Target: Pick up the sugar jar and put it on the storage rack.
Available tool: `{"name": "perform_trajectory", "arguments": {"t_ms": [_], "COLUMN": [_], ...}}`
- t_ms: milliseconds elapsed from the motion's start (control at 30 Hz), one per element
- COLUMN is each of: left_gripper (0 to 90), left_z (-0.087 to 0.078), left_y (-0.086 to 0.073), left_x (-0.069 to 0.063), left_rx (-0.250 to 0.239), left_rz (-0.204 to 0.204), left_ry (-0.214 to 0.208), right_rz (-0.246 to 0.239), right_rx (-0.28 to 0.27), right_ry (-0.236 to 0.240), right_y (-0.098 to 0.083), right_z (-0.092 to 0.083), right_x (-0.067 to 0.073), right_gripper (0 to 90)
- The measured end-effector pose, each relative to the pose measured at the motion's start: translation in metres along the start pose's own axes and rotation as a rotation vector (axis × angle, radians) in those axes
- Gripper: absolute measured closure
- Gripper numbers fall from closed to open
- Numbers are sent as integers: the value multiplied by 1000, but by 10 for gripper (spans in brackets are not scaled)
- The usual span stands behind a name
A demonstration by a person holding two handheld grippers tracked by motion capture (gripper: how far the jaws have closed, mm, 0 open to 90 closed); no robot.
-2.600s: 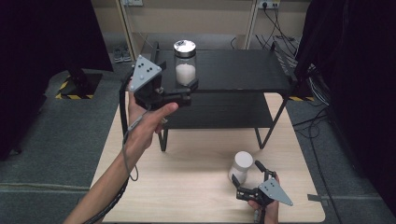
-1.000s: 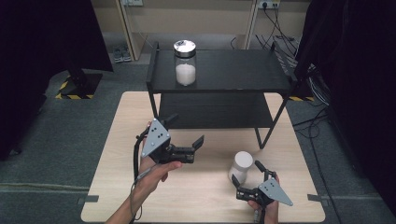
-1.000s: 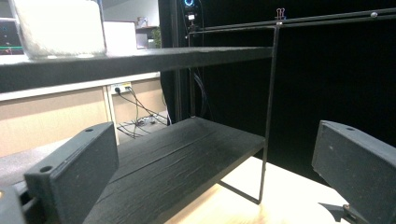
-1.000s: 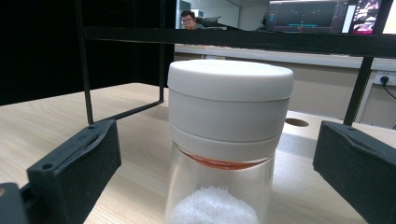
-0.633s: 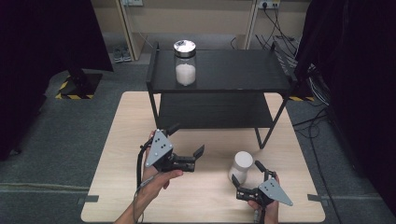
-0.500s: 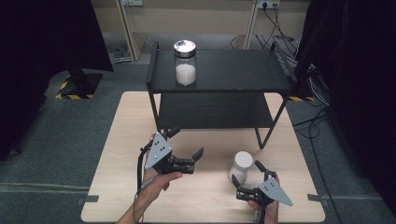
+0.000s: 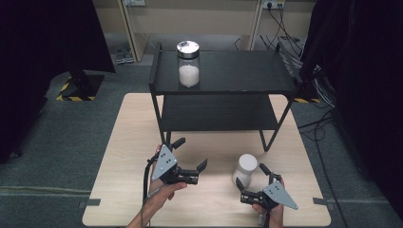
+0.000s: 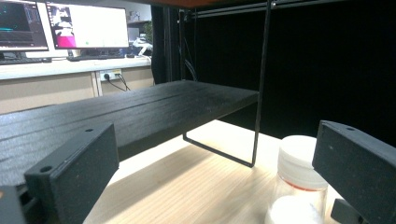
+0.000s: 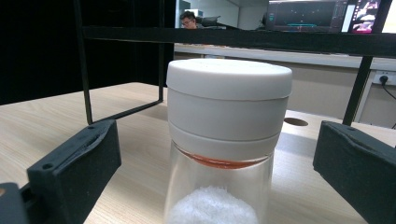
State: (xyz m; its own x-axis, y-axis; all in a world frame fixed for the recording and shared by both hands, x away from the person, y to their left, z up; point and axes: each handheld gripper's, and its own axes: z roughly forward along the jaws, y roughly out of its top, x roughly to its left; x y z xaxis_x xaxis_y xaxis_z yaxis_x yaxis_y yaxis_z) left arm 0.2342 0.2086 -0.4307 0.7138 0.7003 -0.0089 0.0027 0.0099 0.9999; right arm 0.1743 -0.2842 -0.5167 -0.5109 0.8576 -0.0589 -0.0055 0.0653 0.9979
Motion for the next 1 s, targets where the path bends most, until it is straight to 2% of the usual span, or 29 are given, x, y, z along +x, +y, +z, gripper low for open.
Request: {"name": "perform_trajectory", "arguments": {"t_ms": [800,1000], "left_gripper": [0,0], "left_z": [-4,-9], "left_y": [-39,-50], "left_x": [4,5], "left_rx": [14,1], "left_rz": [-4,-4], "left_ry": [11,24], "right_rz": [6,4], "right_rx": [0,-3], "right_ry": [-1,1], "right_y": [0,0], "right_z": [0,0], "right_x": [0,-1], "right_gripper": [9,9]}}
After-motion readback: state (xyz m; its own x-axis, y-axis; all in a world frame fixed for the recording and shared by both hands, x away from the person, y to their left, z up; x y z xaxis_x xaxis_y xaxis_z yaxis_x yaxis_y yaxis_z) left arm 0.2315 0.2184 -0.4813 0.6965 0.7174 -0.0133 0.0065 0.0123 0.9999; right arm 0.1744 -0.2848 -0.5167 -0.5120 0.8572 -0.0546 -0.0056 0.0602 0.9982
